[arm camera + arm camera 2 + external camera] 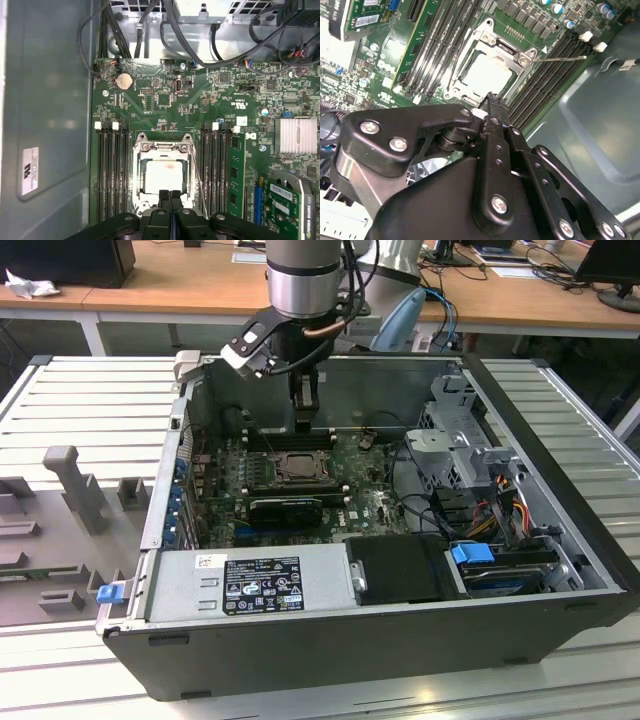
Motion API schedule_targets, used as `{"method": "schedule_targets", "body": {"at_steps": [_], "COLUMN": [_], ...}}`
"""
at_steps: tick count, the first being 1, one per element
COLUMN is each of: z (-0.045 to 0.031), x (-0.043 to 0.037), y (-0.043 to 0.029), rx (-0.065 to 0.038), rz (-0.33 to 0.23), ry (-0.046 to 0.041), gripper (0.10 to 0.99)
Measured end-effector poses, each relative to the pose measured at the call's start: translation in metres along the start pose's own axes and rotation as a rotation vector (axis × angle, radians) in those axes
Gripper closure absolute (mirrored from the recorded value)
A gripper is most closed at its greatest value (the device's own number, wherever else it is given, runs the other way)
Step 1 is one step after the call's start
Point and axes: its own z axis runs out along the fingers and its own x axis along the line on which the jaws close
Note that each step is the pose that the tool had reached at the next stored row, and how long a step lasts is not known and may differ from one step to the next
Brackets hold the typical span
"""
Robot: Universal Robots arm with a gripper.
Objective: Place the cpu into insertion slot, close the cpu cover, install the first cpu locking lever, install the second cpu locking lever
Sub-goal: 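Install the first cpu locking lever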
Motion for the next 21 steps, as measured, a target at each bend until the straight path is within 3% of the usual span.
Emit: {"method": "schedule_targets", "body": {"at_steps": [3,6,12,19,21], "z": [-0.0015,-0.0013,-0.0004,0.0043,0.0046], "x": [0.0,0.0,0.0,-0.0001,-0.0001], "y": [0.0,0.0,0.0,-0.0002,-0.0002], "rx": [0.0,0.001,0.003,0.011,0.016], "rz": [-0.027,-0.095,-0.277,-0.415,-0.494], "ry": [0.0011,0.0036,0.0107,0.0167,0.0106], "gripper": [0.98,0.98,0.98,0.98,0.98]}}
